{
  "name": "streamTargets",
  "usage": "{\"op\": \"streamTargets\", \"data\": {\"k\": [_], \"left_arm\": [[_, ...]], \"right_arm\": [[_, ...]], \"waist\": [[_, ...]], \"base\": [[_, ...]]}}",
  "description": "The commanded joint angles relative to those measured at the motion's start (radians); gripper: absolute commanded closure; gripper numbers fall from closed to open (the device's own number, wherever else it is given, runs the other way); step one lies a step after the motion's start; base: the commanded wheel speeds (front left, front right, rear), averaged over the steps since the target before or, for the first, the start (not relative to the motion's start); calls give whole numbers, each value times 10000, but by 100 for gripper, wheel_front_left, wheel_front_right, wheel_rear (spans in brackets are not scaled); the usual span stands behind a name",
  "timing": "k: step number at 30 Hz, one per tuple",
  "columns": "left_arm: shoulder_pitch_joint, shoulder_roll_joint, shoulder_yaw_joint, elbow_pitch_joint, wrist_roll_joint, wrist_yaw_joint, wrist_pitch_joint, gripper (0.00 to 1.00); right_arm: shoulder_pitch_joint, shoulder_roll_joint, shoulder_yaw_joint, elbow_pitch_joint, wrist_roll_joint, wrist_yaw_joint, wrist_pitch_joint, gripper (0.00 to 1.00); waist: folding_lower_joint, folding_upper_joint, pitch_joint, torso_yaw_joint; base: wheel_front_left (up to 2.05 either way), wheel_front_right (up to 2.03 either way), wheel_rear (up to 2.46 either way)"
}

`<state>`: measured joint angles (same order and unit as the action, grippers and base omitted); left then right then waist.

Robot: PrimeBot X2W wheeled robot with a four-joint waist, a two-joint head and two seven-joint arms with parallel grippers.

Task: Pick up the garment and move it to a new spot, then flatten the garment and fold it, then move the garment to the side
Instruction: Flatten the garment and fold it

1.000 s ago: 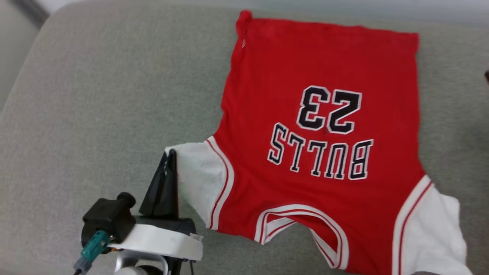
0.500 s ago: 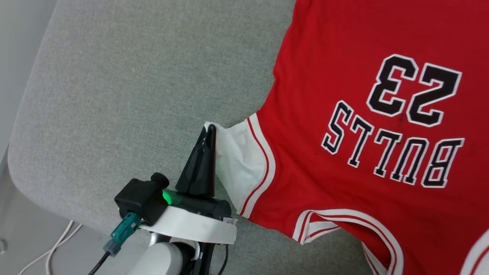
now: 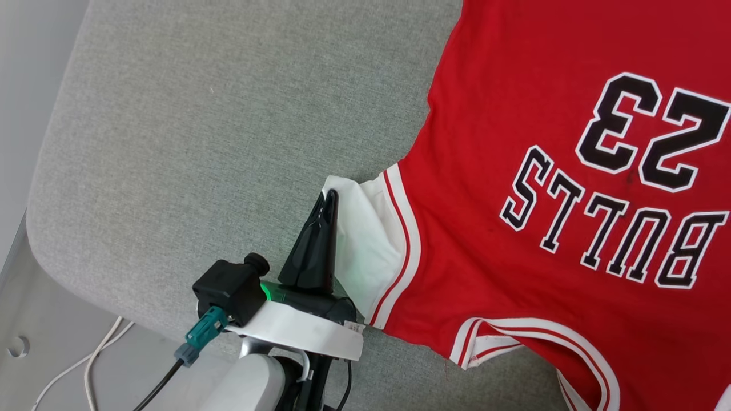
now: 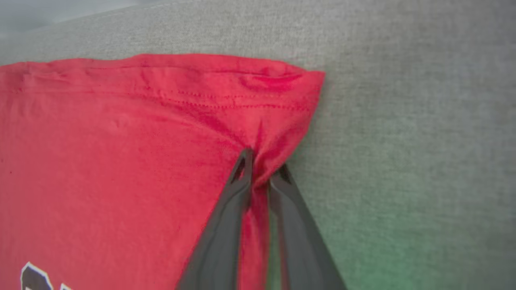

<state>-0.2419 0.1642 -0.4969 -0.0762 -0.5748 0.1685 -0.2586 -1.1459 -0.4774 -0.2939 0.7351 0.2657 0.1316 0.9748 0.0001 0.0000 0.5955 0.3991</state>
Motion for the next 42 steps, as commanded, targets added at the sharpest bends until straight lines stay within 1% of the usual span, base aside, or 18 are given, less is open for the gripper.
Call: {"op": "streamTargets", "data": {"k": [1,3,7,10,14,17,19,22,23,27,32,37,40,41,42], "left_arm": [[-80,-21,67,90,64,-48,-45,100],[-3,24,121,230,71,-93,-54,100],[218,184,283,458,53,-89,-58,100],[421,393,405,636,-12,-50,-33,100],[707,587,612,847,-173,76,45,100],[965,756,767,932,-295,170,108,100],[1145,876,859,967,-361,240,181,100],[1471,1110,1025,990,-462,354,304,100],[1471,1110,1025,990,-462,354,304,100],[1798,1348,1243,955,-598,515,436,100],[2135,1581,1426,971,-734,686,631,100],[2394,1751,1551,964,-888,800,832,100],[2434,1826,1627,914,-928,876,878,100],[2426,1848,1650,896,-940,883,905,100],[2419,1876,1652,872,-944,887,931,100]], "right_arm": [[597,370,174,271,-162,-18,182,100],[554,311,322,18,-284,-13,46,100],[708,98,981,-515,-282,-13,-87,100],[1207,-18,1589,-1011,53,-13,-189,100],[2385,-213,2282,-1918,821,-13,-385,100],[3574,-406,2536,-2722,1383,-13,-449,100],[4482,-459,2643,-3330,1660,-13,-465,100],[5964,-365,2519,-4315,2004,-13,-446,100],[5964,-365,2519,-4315,2004,-13,-446,100],[8038,-74,2205,-5471,2219,-13,-580,100],[10340,680,1619,-6465,2301,-13,-617,100],[12176,1545,1212,-6959,2093,-13,-291,100],[12868,2157,976,-7014,1993,-13,-181,100],[13001,2363,945,-6989,1966,-13,-170,91],[13118,2503,943,-6969,1929,-13,-166,65]], "waist": [[-1,0,-235,-50],[-1,0,-531,-146],[-1,0,-1310,-491],[-1,0,-1963,-858],[-1,0,-2880,-1445],[-1,0,-3443,-1940],[-1,0,-3763,-2268],[-1,0,-4196,-2729],[-1,0,-4196,-2729],[-1,0,-4583,-3325],[-1,0,-4953,-3937],[-1,0,-5188,-4439],[-1,0,-5146,-4612],[-1,0,-5130,-4653],[-1,0,-5107,-4696]], "base": [[0,0,0],[0,0,0],[0,0,0],[0,0,0],[0,0,0],[0,0,0],[0,0,0],[0,0,0],[0,0,0],[0,0,0],[0,0,0],[0,0,0],[0,0,0],[0,0,0],[0,0,0]]}}
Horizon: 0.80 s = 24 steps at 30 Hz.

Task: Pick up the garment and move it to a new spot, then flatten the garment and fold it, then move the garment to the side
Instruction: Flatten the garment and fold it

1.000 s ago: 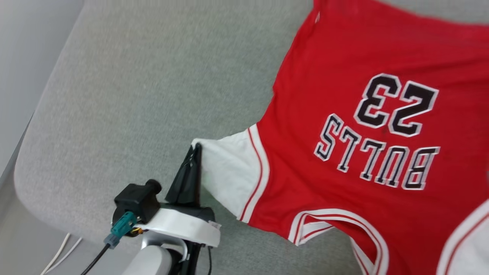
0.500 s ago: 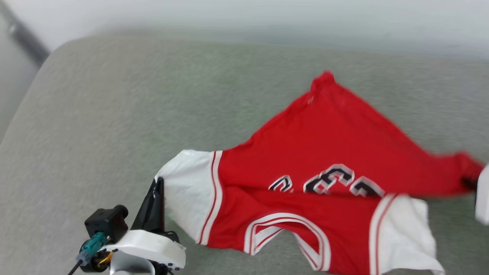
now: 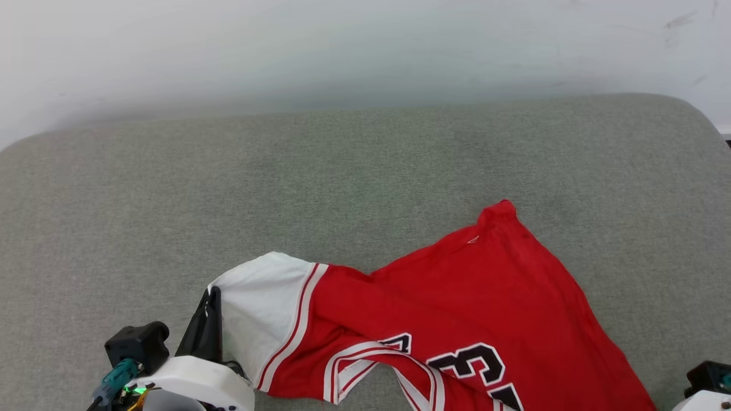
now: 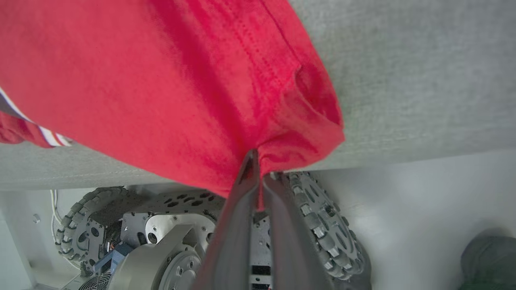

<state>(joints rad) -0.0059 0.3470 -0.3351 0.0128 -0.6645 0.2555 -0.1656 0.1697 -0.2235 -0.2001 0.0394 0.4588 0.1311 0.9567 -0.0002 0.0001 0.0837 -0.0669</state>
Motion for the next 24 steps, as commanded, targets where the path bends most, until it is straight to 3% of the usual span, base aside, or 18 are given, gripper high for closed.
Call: {"op": "streamTargets", "data": {"k": [1,5,12,15,19,24], "left_arm": [[46,80,42,-36,-42,33,17,100],[-75,114,-25,-141,17,57,104,100],[-442,146,-126,-430,206,163,211,100],[-644,148,-195,-585,304,173,284,100],[-926,67,-361,-738,429,170,314,100],[-1330,-105,-636,-795,558,26,285,100]], "right_arm": [[-15,97,13,-41,52,-7,-85,0],[-360,367,-218,-247,30,-7,-1312,0],[-1767,357,-220,-23,117,-7,-5661,0],[-2634,164,146,545,344,-7,-6814,0],[-3875,-345,975,1458,769,-7,-6791,0],[-5429,-1318,2260,2579,1457,-7,-4979,0]], "waist": [[2,-1,42,-77],[2,-1,129,-173],[2,-1,519,-126],[2,-1,774,-40],[2,-1,1061,172],[2,-1,1370,629]], "base": [[0,0,0],[0,0,0],[0,0,0],[0,0,0],[0,0,0],[0,0,0]]}}
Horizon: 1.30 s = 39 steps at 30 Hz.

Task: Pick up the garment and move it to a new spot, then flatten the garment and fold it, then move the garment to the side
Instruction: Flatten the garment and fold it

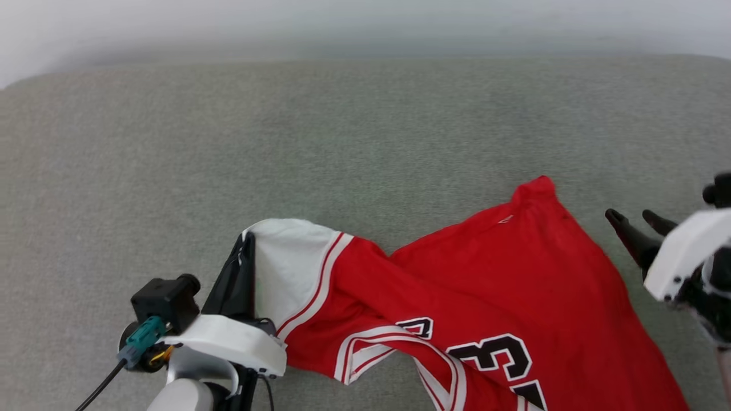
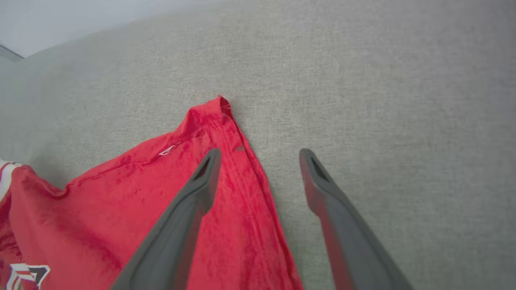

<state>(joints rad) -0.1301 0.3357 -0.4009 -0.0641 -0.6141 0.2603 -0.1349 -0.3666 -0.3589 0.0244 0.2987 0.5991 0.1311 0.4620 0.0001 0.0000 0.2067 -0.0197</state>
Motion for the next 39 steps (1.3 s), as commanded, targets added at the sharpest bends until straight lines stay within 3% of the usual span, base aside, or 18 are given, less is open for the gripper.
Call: {"op": "streamTargets", "data": {"k": [1,7,19,20,21,28,39], "left_arm": [[-179,-36,-44,-29,71,-44,-28,100],[-641,-241,-328,1,194,-266,-145,100],[-1060,-535,-604,247,162,-452,-347,100],[-1051,-542,-606,274,153,-464,-358,100],[-1040,-546,-610,304,135,-468,-369,100],[-853,-459,-497,460,34,-410,-443,100],[-760,439,425,112,-70,-116,-446,100]], "right_arm": [[-355,-104,159,203,162,-7,385,0],[-1958,-672,1269,1325,504,-7,2084,0],[-3073,-723,3424,3961,1504,-6,2236,2],[-3050,-694,3586,4099,1613,-6,2324,60],[-3051,-672,3713,4235,1753,-6,2372,100],[-3564,-1062,4343,4083,2125,-6,1523,100],[-2909,-1549,4402,2596,2155,-6,-768,100]], "waist": [[-1,0,222,266],[-1,0,640,805],[-1,0,1217,1316],[-1,0,1213,1323],[-1,0,1209,1328],[-1,0,895,1242],[-1,0,-54,428]], "base": [[0,0,0],[0,0,0],[0,0,0],[0,0,0],[0,0,0],[0,0,0],[0,0,0]]}}
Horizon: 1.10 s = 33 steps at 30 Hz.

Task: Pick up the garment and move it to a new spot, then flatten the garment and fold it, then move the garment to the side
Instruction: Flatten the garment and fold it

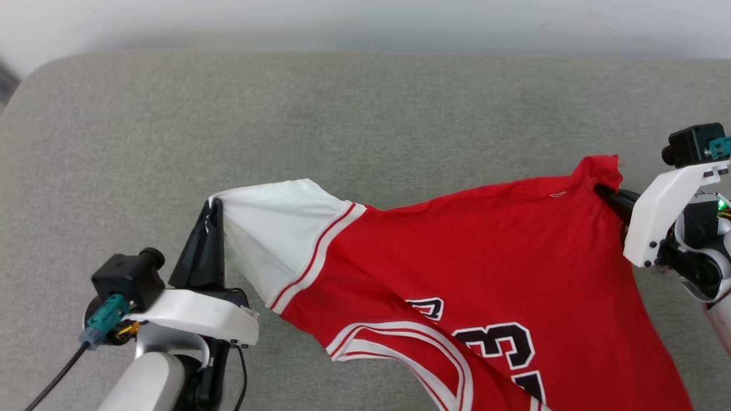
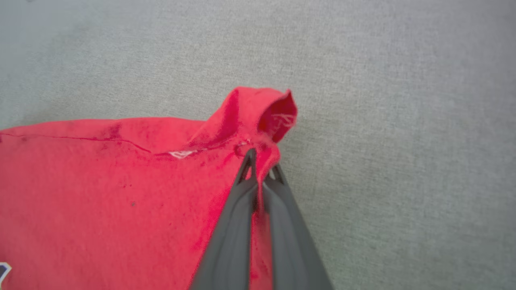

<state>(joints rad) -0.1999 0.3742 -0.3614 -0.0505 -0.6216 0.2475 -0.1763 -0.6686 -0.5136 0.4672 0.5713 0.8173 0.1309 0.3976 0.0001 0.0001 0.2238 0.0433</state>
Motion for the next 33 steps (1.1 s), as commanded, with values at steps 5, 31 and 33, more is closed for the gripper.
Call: {"op": "streamTargets", "data": {"k": [5,31,33], "left_arm": [[-349,275,256,-254,42,63,5,100],[-9185,510,1029,1379,702,-914,104,100],[-10124,554,1073,1633,806,-984,128,100]], "right_arm": [[843,59,-733,-1081,-366,-5,-1310,100],[-3835,2092,-4863,-3917,-2592,-4,-1653,100],[-4674,2079,-4886,-3832,-2575,-4,-1659,100]], "waist": [[-1,-1,-651,-497],[-1,-1,1894,-823],[-1,-1,2299,-841]], "base": [[0,0,0],[0,0,0],[0,0,0]]}}
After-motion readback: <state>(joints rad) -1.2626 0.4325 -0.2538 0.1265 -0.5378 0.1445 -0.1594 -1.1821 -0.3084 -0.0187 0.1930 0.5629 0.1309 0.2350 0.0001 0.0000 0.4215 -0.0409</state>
